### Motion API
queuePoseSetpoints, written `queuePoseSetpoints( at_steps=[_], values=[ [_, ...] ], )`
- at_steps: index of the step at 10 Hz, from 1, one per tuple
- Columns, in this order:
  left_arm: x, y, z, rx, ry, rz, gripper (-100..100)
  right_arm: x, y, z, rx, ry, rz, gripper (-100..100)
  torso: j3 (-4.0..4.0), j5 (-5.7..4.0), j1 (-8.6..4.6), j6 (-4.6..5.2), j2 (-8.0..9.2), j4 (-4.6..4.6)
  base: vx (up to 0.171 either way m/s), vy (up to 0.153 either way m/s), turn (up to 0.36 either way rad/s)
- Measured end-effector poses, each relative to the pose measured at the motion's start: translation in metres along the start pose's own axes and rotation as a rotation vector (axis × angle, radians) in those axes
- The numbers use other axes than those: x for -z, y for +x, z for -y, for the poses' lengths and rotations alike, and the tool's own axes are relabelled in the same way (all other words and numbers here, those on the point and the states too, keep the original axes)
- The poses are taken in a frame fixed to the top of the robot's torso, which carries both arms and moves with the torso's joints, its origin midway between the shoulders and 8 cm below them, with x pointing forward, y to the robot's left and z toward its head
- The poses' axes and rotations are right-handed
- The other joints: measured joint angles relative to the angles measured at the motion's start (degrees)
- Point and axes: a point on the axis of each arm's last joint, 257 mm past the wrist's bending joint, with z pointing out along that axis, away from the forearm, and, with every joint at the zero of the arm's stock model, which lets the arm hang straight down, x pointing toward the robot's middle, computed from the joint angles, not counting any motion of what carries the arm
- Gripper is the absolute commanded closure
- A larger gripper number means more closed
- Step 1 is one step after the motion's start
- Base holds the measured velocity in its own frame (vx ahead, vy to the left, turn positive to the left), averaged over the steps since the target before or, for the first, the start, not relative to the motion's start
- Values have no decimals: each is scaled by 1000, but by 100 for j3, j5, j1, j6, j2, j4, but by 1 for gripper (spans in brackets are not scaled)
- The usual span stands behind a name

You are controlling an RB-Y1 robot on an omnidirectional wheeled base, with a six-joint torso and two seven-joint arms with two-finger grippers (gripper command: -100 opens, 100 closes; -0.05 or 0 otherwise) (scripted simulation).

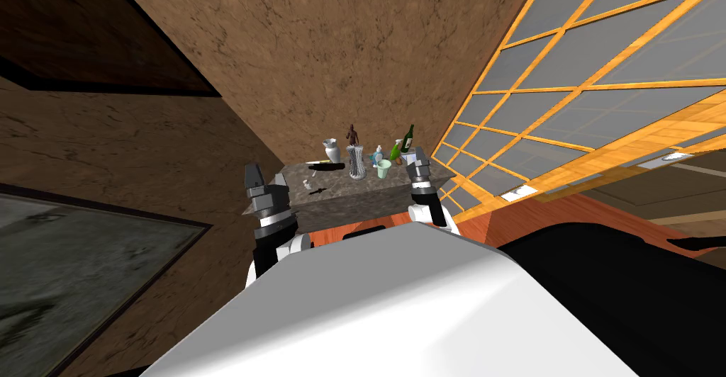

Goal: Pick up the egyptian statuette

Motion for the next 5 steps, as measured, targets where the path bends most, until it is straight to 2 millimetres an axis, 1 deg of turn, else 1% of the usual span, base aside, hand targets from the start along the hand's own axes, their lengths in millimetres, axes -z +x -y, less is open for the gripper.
queuePoseSetpoints(
  at_steps=[1,5],
  values=[
    [0,3,-3,-7,-4,-21,-100,0,0,0,0,0,0,0,0,0,0,1,1,0,-5,-11,-46],
    [-3,17,-28,-45,-62,-114,-100,0,0,0,0,0,0,0,2,-1,-4,0,3,1,-8,-16,-49]
  ],
)
